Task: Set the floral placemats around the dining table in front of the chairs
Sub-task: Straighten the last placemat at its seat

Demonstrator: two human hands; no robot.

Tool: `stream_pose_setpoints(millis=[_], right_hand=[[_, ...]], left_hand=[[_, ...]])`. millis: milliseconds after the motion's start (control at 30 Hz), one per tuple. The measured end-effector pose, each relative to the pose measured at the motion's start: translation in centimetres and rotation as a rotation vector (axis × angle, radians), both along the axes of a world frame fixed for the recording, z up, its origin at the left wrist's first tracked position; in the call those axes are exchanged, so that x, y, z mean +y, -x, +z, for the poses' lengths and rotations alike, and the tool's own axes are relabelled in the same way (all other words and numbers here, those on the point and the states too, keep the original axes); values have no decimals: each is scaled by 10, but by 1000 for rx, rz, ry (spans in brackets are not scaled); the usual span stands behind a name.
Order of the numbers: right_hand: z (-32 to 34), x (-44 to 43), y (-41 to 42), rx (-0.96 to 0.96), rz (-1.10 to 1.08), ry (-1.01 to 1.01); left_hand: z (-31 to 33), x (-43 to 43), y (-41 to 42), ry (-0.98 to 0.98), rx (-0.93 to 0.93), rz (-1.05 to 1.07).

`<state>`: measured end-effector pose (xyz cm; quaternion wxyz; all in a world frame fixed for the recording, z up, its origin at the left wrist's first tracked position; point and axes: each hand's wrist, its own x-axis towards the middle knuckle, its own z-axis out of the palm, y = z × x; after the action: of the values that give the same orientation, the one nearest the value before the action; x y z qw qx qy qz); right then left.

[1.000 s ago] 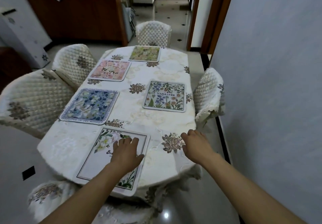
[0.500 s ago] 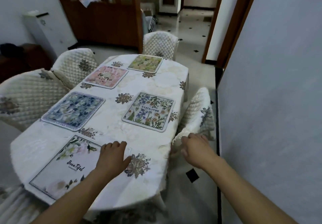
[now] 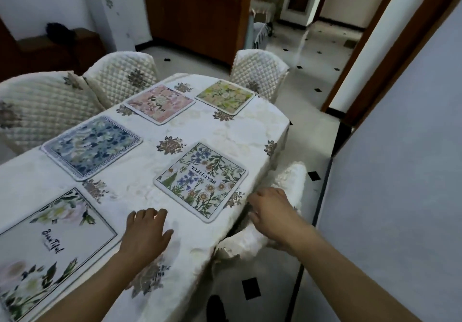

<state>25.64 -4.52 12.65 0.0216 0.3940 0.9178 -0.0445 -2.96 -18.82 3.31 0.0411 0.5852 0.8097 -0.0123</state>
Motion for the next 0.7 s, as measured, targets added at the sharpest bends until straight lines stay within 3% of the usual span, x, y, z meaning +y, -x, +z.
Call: stream_pose_setpoints(millis=[400, 700], right_hand=[[-40, 187, 30, -217, 169, 77], [-108, 304, 138, -291, 580, 192]], left_hand=[[-6, 136, -22, 19, -14, 178], [-23, 150, -93, 143, -148, 675]])
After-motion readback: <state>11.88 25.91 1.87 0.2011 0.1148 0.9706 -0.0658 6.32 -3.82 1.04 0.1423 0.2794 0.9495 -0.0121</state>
